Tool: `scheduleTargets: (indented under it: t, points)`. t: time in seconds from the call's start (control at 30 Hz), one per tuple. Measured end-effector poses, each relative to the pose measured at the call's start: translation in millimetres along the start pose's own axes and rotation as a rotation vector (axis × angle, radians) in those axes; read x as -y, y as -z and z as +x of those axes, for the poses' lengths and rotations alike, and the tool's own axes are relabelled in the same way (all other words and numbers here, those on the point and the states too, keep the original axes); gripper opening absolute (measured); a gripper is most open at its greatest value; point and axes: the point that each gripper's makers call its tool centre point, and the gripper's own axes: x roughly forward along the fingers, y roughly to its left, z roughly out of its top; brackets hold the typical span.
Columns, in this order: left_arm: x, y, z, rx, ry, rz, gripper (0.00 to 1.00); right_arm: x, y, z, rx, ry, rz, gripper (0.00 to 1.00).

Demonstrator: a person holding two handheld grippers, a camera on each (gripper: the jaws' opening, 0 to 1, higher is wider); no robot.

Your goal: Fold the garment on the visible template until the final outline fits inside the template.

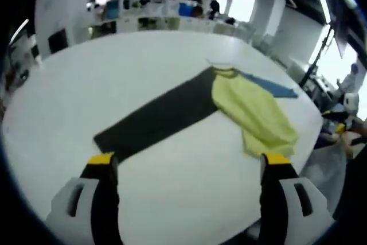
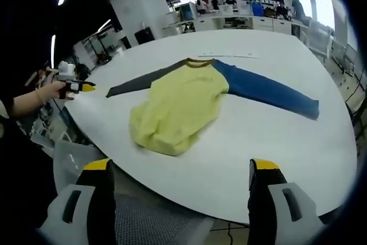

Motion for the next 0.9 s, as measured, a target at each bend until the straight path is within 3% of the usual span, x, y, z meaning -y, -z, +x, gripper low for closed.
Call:
scheduleTargets:
  t: [0.23,0.4,0.9]
  points:
    - [42.4,-0.6,-13.9,0.033,0.075,-0.001,0.99,0.1,-1.7,-3.9,0.009,0.005,-0.008,0.99]
    - [65.3,3.2,-18.6,0.03,0.105,0.046,0.99,-1.5,-1.9,-5.5,0.016,0.006,-0.011,0.99]
    - [101.6,33.3,-38.4,-0.007,0.125,0.116,0.99,0.2,-0.9,-14.7,0.02,0.011,-0.022,1.0]
